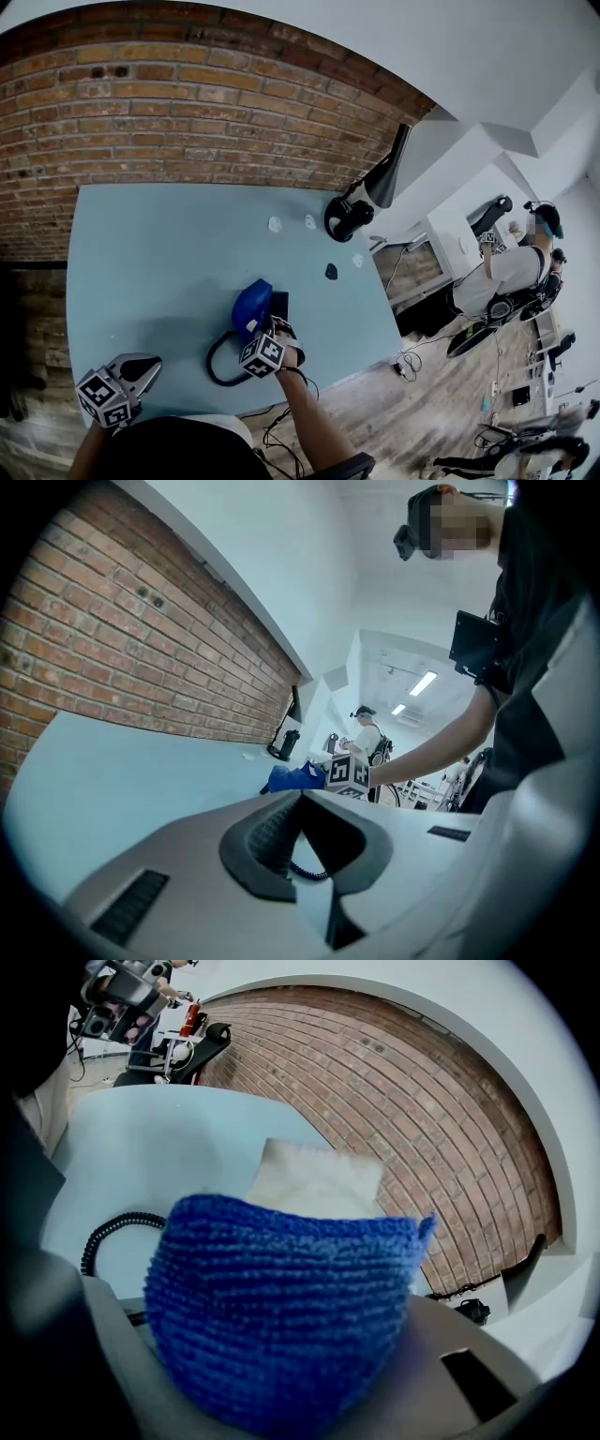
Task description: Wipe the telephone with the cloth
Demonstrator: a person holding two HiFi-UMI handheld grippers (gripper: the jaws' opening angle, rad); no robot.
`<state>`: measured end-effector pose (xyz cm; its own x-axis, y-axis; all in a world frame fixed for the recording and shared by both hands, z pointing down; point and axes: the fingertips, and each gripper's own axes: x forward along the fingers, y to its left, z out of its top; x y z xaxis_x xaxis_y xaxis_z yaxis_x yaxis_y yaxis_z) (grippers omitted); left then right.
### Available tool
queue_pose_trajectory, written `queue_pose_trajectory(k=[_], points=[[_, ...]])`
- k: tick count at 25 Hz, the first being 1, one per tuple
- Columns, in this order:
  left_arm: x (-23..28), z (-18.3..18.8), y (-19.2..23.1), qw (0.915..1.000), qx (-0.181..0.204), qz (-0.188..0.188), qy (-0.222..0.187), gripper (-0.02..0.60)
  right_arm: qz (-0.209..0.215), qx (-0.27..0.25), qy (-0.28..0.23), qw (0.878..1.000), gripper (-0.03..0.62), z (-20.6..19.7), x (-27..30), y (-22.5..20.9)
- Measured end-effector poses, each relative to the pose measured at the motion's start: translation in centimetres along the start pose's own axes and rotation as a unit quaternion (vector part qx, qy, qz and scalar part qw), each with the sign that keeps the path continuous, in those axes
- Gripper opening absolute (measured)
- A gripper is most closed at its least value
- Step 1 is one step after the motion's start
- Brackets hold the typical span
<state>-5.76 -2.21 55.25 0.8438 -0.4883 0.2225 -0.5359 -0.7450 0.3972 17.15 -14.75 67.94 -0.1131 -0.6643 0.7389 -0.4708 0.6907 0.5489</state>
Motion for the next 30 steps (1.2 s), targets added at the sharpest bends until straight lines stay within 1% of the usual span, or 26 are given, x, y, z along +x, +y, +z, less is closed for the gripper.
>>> queue_pose_trajectory(k=[7,13,16,17,20,23,27,30], points=[[0.0,0.0,0.0,1.0,-0.001,-0.004,0.001,0.026,0.01,-0.01,0.002,1.0,0.067,-0.3,-0.3,1.7],[0.1,-0.1,-0.2,1.0,0.003,-0.005,0.001,0.026,0.041,-0.038,0.003,0.998,0.067,-0.6,0.0,5.0],[-0.3,0.1,0.0,1.0,0.002,0.0,-0.004,0.026,0.029,-0.053,0.0,0.998,0.078,-0.9,0.0,6.2],[-0.5,0.1,0.2,1.0,0.001,0.002,-0.005,0.026,0.028,-0.044,-0.004,0.999,0.08,-0.8,-0.1,6.3],[-0.9,0.0,0.7,1.0,0.001,0.009,-0.003,0.026,0.033,0.006,-0.024,0.999,0.082,-0.7,-0.5,6.6],[-0.9,-0.1,0.9,0.9999,0.0,0.01,0.0,0.026,0.042,0.057,-0.044,0.997,0.083,-1.1,-0.8,6.8],[-0.9,0.2,0.6,1.0,0.002,0.009,0.001,0.026,0.062,0.123,-0.054,0.989,0.083,-1.7,-1.7,7.7],[-0.8,0.1,0.4,1.0,0.002,0.008,-0.003,0.026,0.092,0.163,-0.052,0.981,0.084,-2.3,-2.3,8.9]])
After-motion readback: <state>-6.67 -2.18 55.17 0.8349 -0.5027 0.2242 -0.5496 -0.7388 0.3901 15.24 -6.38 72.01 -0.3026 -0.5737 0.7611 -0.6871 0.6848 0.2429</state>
